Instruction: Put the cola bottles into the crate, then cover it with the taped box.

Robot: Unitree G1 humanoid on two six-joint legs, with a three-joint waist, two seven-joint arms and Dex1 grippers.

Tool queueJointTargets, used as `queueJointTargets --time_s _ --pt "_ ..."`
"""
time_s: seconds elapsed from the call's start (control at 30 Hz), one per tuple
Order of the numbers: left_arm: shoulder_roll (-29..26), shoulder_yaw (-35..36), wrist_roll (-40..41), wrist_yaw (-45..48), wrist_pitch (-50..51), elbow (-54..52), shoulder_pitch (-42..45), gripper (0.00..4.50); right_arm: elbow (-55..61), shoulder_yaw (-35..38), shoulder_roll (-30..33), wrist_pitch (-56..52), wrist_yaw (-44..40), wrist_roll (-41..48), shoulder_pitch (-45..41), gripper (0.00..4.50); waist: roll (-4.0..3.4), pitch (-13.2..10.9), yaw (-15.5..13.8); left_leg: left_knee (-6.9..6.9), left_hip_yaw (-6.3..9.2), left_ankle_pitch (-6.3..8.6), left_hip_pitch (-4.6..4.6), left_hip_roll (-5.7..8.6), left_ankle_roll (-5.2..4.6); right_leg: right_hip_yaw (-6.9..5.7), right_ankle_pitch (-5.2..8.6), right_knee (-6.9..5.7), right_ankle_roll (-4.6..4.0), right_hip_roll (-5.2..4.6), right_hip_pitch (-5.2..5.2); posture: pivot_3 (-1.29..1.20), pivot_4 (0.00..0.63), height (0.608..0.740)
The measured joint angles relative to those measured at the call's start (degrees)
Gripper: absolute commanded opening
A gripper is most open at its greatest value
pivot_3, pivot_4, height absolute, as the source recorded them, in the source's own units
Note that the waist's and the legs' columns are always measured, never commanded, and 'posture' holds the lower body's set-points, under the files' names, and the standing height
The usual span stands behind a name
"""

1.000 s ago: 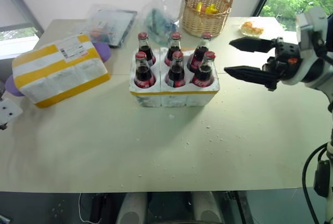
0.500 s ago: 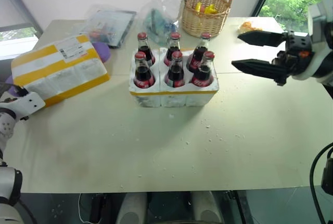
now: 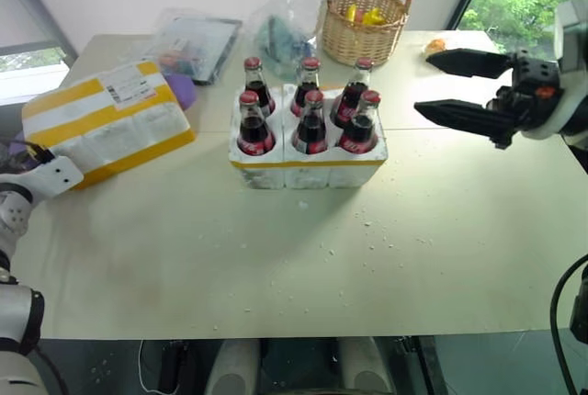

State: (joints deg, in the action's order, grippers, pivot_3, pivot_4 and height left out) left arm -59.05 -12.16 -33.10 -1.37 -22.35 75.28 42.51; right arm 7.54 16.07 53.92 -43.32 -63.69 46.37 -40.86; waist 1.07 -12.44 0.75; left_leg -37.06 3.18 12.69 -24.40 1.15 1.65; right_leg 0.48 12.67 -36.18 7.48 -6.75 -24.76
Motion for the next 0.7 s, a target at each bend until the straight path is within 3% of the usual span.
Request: queueJointTargets --time_s 0.1,0.3,0.7 --pt "-0.1 -0.1 0.0 0.1 -1.1 0.0 0.0 2.15 0.1 0.0 -0.3 0.0 0.4 0.1 0.1 4.5 0.0 0.0 0.1 0.0 0.0 0.0 0.0 0.0 0.0 0.0 0.0 0.0 0.0 0.0 0.0 0.0 0.15 0.737" --pt "-1.0 -0.1 0.1 0.1 -2.2 -0.1 0.0 0.11 0.1 0.0 -1.1 0.2 0.4 0.1 0.1 4.5 0.0 0.0 0.0 -0.01 0.0 0.0 0.0 0.0 0.0 0.0 0.0 -0.01 0.0 0.0 0.0 0.0 0.15 0.737" --pt "-2.0 0.3 1.7 -0.1 -6.2 -3.7 -3.6 0.11 0.2 0.0 -1.9 0.1 0.7 0.6 0.2 4.5 0.0 0.0 0.0 -0.01 0.01 0.0 0.0 0.0 0.0 0.0 -0.02 -0.02 -0.01 0.0 0.0 0.0 0.15 0.737"
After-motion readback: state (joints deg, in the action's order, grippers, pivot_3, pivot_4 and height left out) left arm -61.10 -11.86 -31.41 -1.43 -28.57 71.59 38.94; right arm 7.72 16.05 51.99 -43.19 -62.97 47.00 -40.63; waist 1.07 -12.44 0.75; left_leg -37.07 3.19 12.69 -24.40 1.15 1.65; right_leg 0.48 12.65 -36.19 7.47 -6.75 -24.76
